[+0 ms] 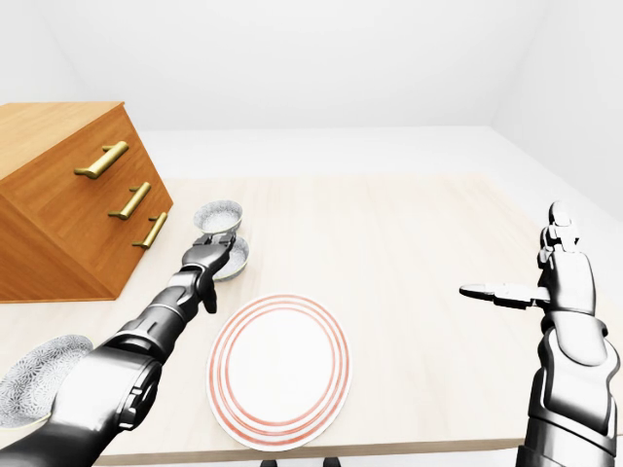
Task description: Put the bowl in the middle on the plate.
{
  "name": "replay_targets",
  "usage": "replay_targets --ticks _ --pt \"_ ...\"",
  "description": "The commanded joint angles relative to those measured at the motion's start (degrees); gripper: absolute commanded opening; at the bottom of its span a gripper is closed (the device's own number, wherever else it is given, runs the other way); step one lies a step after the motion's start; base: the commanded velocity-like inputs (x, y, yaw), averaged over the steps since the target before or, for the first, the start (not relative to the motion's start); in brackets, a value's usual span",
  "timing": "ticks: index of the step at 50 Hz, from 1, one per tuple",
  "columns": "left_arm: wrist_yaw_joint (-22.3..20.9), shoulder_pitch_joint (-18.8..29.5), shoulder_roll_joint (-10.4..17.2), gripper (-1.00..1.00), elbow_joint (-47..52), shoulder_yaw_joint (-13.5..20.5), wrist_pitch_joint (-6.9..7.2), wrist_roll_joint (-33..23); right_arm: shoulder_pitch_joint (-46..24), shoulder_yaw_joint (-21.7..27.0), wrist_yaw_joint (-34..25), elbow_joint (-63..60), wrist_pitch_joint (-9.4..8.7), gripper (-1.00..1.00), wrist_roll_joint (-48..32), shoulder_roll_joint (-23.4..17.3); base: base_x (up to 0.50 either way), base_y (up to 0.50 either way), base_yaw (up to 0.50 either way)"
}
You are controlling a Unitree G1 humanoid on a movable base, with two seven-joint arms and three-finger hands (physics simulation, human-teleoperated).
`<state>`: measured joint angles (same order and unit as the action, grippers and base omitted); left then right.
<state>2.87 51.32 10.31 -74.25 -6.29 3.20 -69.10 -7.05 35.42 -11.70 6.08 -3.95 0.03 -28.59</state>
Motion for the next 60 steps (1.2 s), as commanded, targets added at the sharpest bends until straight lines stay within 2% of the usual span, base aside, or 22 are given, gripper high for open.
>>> replay_targets --ticks 1,3,4,5,6,7,9,11,15,17,20,21,22,23,24,26,27,34,45,54,55,60 --pt "-0.25 -0.20 0.03 1.00 -0.05 0.06 -0.25 0.12 0.14 0.08 -0.04 -0.23 -0.01 1.00 0.00 0.08 0.00 0.00 0.00" --pt "-0.12 -0.19 -0.01 0.58 -0.03 0.09 -0.28 0.18 0.13 0.12 -0.09 -0.36 -0.19 1.00 0.03 0.06 0.00 0.00 0.00" --pt "-0.11 -0.18 -0.01 0.58 -0.04 0.09 -0.28 0.19 0.13 0.12 -0.09 -0.38 -0.21 1.00 0.03 0.06 0.00 0.00 0.00" --pt "-0.10 -0.25 -0.06 0.45 -0.04 0.07 -0.29 0.19 0.01 0.08 -0.07 0.00 0.05 1.00 0.00 0.05 0.00 0.00 0.00" --pt "0.01 -0.26 -0.08 0.17 -0.01 0.01 -0.33 0.14 0.04 0.09 -0.13 -0.08 -0.02 1.00 0.04 0.01 0.00 0.00 0.00" --pt "-0.02 -0.31 -0.11 0.02 -0.05 0.04 -0.31 0.19 0.12 0.13 -0.18 -0.36 -0.23 1.00 0.05 0.00 0.00 0.00 0.00" --pt "0.15 -0.32 -0.10 0.00 -0.06 0.01 -0.31 0.16 0.08 0.07 -0.21 -0.27 -0.18 1.00 -0.02 0.01 0.00 0.00 0.00" --pt "0.46 -0.33 -0.13 -0.15 -0.07 0.02 -0.35 0.19 0.00 -0.08 -0.25 0.37 0.47 1.00 -0.10 0.10 0.00 0.00 0.00" --pt "0.49 -0.63 -0.13 -0.15 -0.18 0.11 -0.41 0.39 0.06 -0.06 -0.35 0.23 0.37 1.00 -0.03 0.11 0.00 0.00 0.00" --pt "0.62 -0.67 -0.08 -0.32 -0.04 0.19 -0.47 0.55 0.02 -0.16 -0.36 0.72 0.83 1.00 -0.05 0.13 0.00 0.00 0.00" --pt "0.98 -0.67 -0.04 -0.28 0.03 0.16 -0.45 0.60 0.20 -0.14 -0.56 0.26 0.55 1.00 0.15 0.14 0.00 0.00 0.00" --pt "0.97 -0.76 -0.09 -0.15 0.07 0.13 -0.47 0.63 0.23 -0.15 -0.63 0.10 0.41 1.00 0.16 0.15 0.00 0.00 0.00" --pt "0.99 -0.79 -0.12 -0.16 0.09 0.18 -0.59 0.74 0.30 -0.11 -0.74 -0.17 0.22 1.00 0.22 0.19 0.00 0.00 0.00" --pt "1.24 -0.75 -0.13 -0.38 0.15 0.20 -0.82 0.83 0.39 -0.07 -0.91 -0.45 0.06 1.00 0.25 0.23 0.00 0.00 0.00" --pt "1.29 -0.70 -0.13 -0.48 0.13 0.20 -0.76 0.86 0.41 -0.12 -0.94 -0.27 0.36 1.00 0.16 0.32 0.00 0.00 0.00" --pt "1.30 -0.69 -0.12 -0.48 0.13 0.19 -0.76 0.87 0.40 -0.11 -0.96 -0.22 0.41 1.00 0.13 0.33 0.00 0.00 0.00" --pt "1.48 -0.79 -0.22 -1.00 0.04 0.12 -0.85 0.86 0.54 -0.04 -1.26 -0.83 -0.03 1.00 0.29 0.37 0.00 0.00 0.00" --pt "2.01 -1.60 -0.40 -1.00 0.58 0.08 -1.21 1.16 0.48 0.03 -1.21 -0.52 0.43 1.00 0.04 0.53 0.00 0.00 0.00" --pt "0.98 -2.11 -0.07 -1.00 4.66 0.25 -1.37 1.99 0.46 0.12 -1.13 -0.95 -0.22 1.00 -0.04 0.42 0.00 0.00 0.00" --pt "-3.81 -5.61 0.00 -1.00 16.72 0.82 -0.14 1.60 0.28 0.05 -0.91 -0.10 0.41 1.00 -0.18 0.29 0.00 0.00 0.00" --pt "-6.06 -7.03 -0.07 -1.00 20.98 0.70 0.63 1.13 0.30 0.03 -0.95 -0.28 0.24 1.00 -0.18 0.25 0.00 0.00 0.00" --pt "-9.04 -9.33 -0.26 -1.00 27.86 1.59 1.15 -0.10 0.28 0.01 -0.91 -0.41 0.09 1.00 -0.25 0.27 0.00 0.00 0.00"
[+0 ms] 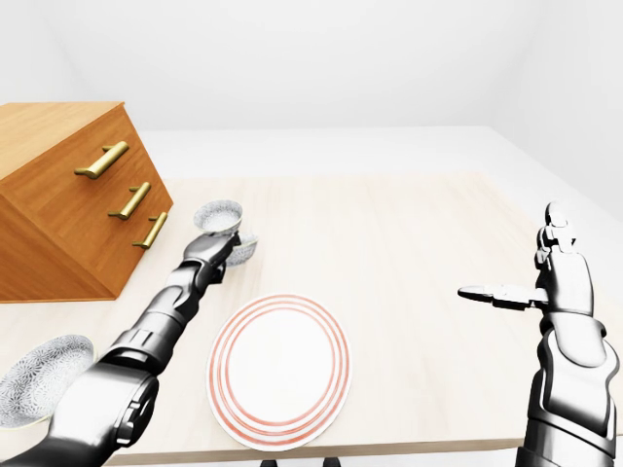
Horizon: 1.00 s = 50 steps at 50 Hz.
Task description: Put the bowl in the middle on the plate.
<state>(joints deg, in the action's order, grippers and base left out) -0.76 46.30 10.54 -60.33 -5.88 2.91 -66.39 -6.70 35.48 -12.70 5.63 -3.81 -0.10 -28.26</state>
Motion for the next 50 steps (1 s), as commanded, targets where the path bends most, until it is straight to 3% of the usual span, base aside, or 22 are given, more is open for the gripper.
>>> replay_targets --ticks 1,13,17,19,22,29,40,44,50 --pt "-5.84 -4.79 -0.62 -1.00 15.04 1.27 1.39 -2.97 -0.05 -0.05 0.09 0.01 -0.07 1.00 -0.15 -0.06 0.00 0.00 0.00" --pt "-9.20 -7.65 -1.17 -1.00 21.75 2.00 1.77 -3.85 -0.19 -0.25 0.35 0.72 0.40 1.00 -0.28 -0.04 0.00 0.00 0.00" --pt "-12.78 -8.94 -1.48 -1.00 27.57 2.32 2.09 -3.97 -0.04 -0.15 0.26 0.04 -0.18 1.00 -0.26 -0.06 0.00 0.00 0.00" --pt "-15.98 -10.36 -1.79 -1.00 32.80 2.50 2.09 -4.13 -0.18 -0.28 0.36 0.95 0.67 1.00 -0.35 -0.02 0.00 0.00 0.00" --pt "-18.30 -11.79 -2.12 -1.00 37.10 2.81 2.09 -4.36 -0.08 -0.28 0.32 0.60 0.39 1.00 -0.25 -0.05 0.00 0.00 0.00" --pt "-23.99 -18.44 -4.35 -1.00 52.18 2.88 2.09 -3.67 -0.04 -0.10 0.11 0.08 -0.05 1.00 -0.36 0.01 0.00 0.00 0.00" --pt "-24.39 -25.47 -6.73 -1.00 61.02 1.18 2.09 -3.21 -0.18 -0.41 0.29 0.74 0.44 1.00 -0.60 0.05 0.00 0.00 0.00" --pt "-24.53 -27.33 -7.53 -1.00 63.19 0.70 2.09 -3.17 0.00 -0.27 0.08 -0.06 -0.22 1.00 -0.54 0.05 0.00 0.00 0.00" --pt "-25.68 -29.83 -8.60 -1.00 67.60 -0.41 2.09 -3.19 0.12 -0.24 0.10 0.60 0.62 1.00 -0.59 0.14 0.00 0.00 0.00"
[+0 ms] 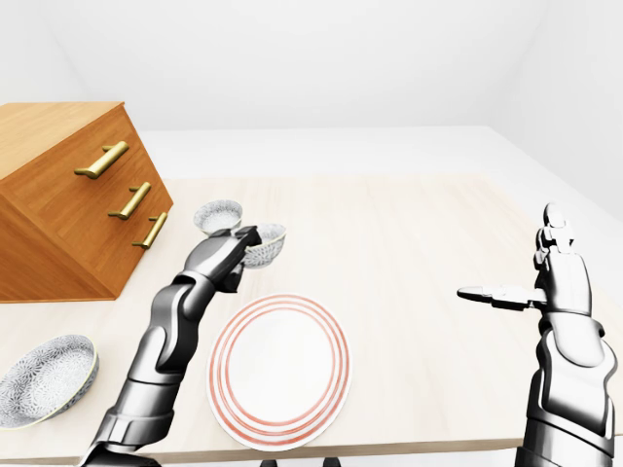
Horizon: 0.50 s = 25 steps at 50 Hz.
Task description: Put the bowl in the middle on the plate.
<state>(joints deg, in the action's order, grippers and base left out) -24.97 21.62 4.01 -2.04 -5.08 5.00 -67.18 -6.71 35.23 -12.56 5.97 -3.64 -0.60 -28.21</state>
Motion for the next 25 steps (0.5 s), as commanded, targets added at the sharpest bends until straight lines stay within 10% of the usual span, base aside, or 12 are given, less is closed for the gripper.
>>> replay_targets --ticks 1,25 --pt "-1.45 -5.57 -2.32 -1.00 10.52 -1.55 -0.26 -2.04 0.11 0.02 -0.02 0.22 0.32 1.00 -0.09 0.05 0.00 0.00 0.00" --pt "-1.70 -17.21 -4.21 -1.00 21.01 -6.62 -4.98 -2.37 0.11 -0.16 -0.23 0.19 -0.07 1.00 -0.60 0.06 0.00 0.00 0.00"
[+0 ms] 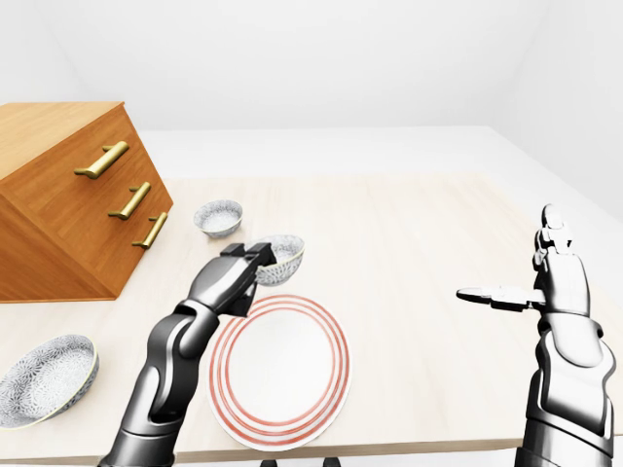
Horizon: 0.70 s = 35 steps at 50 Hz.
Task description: Put the bowl in the middle on the plate.
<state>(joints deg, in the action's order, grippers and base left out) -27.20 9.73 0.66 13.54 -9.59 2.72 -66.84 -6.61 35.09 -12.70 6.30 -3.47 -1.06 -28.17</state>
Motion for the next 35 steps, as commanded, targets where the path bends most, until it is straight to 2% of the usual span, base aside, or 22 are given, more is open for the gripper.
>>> replay_targets --ticks 1,3,7,11,18,19,23,27,29,33,34,35 --pt "0.45 -5.64 -0.91 -1.00 5.83 -2.13 -2.64 -2.61 0.03 -0.01 -0.11 -0.13 -0.19 1.00 -0.17 0.03 0.00 0.00 0.00" --pt "0.10 -6.29 -0.95 -1.00 6.75 -2.44 -2.55 -2.82 0.09 0.03 -0.14 -0.36 -0.39 1.00 -0.20 0.03 0.00 0.00 0.00" --pt "-0.48 -8.07 -1.25 -1.00 9.42 -3.69 -2.40 -3.14 0.01 -0.16 0.01 0.83 0.74 1.00 -0.42 0.08 0.00 0.00 0.00" --pt "-0.58 -9.36 -1.33 -1.00 10.82 -4.65 -2.16 -3.68 0.24 -0.13 -0.09 0.31 0.43 1.00 -0.36 0.12 0.00 0.00 0.00" --pt "-1.66 -11.10 -1.41 -1.00 14.02 -5.86 -1.51 -4.17 0.13 -0.27 0.01 0.87 0.91 1.00 -0.47 0.16 0.00 0.00 0.00" --pt "-0.71 -12.21 -0.98 -1.00 13.85 -6.14 -1.93 -4.20 0.17 -0.29 0.00 0.86 0.93 1.00 -0.49 0.17 0.00 0.00 0.00" --pt "-0.53 -13.26 -0.81 -1.00 14.82 -7.01 -1.96 -4.85 0.21 -0.29 -0.03 0.95 1.01 1.00 -0.51 0.18 0.00 0.00 0.00" --pt "0.20 -13.07 -0.39 -1.00 14.12 -6.77 -2.40 -4.92 0.46 0.05 -0.33 -0.73 -0.40 1.00 -0.47 0.22 0.00 0.00 0.00" --pt "0.68 -13.33 -0.25 -1.00 14.00 -6.82 -2.80 -5.08 0.21 -0.10 -0.17 0.58 0.72 1.00 -0.64 0.25 0.00 0.00 0.00" --pt "1.35 -13.71 -0.05 -1.00 13.08 -6.50 -3.09 -5.08 0.36 0.04 -0.39 -0.69 -0.51 1.00 -0.53 0.17 0.00 0.00 0.00" --pt "1.35 -13.72 -0.05 -1.00 13.08 -6.50 -3.10 -5.09 0.37 0.05 -0.40 -0.74 -0.54 1.00 -0.54 0.19 0.00 0.00 0.00" --pt "1.23 -13.76 -0.06 -1.00 13.26 -6.56 -3.14 -5.14 0.26 -0.07 -0.26 0.15 0.35 1.00 -0.68 0.31 0.00 0.00 0.00"
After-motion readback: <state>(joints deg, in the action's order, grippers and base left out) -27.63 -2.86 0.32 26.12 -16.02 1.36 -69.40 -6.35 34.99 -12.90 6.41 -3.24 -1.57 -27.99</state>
